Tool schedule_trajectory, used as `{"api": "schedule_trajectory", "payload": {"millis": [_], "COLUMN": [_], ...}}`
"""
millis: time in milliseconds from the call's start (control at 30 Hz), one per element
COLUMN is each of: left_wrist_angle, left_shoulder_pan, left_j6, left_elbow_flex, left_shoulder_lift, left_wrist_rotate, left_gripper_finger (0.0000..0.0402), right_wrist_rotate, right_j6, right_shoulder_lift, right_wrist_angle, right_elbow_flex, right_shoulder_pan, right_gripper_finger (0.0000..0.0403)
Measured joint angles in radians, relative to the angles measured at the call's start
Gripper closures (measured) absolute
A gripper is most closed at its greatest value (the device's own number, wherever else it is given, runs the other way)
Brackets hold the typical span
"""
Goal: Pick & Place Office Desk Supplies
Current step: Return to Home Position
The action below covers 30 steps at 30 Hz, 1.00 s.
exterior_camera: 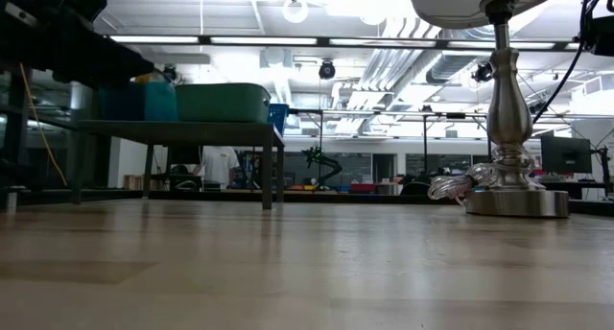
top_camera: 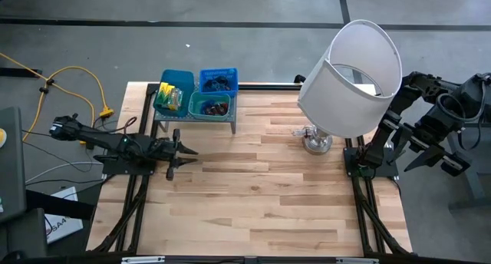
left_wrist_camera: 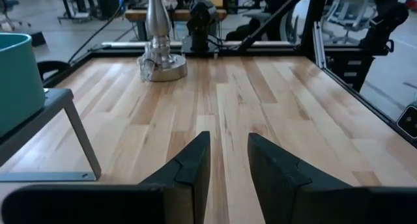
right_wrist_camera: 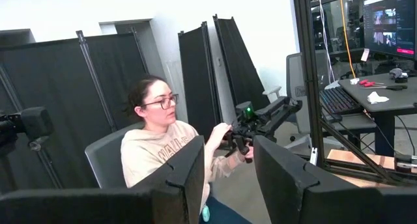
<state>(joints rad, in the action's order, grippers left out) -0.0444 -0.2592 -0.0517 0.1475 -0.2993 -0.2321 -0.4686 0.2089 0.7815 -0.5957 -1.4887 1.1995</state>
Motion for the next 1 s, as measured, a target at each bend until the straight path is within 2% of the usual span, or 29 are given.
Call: {"api": "schedule_trajectory", "payload": {"millis": [433,700,1000], "left_wrist_angle": [-0.125,-0.119,-0.012], "left_shoulder_pan": [0.0,0.0,0.0], "left_j6": [0.001,0.0,0.018], "left_elbow_flex": [-0.105,-0.108,-0.115], "left_shoulder_lift": [0.052,0.068,0.211], "left_wrist_rotate": [0.018,0.035,0.035], "left_gripper_finger": [0.0304,0.0304,0.0304], "right_wrist_rotate": [0.0,0.0,0.0], "right_j6": [0.0,0.0,0.0], "right_shoulder_lift": [0.0,0.0,0.0], "right_wrist_angle": [0.0,0.0,0.0], "right_elbow_flex": [0.0,0.0,0.0], "right_shoulder_pan": [0.0,0.0,0.0], "right_gripper_finger": [0.0283,0.0283,0.0283]}}
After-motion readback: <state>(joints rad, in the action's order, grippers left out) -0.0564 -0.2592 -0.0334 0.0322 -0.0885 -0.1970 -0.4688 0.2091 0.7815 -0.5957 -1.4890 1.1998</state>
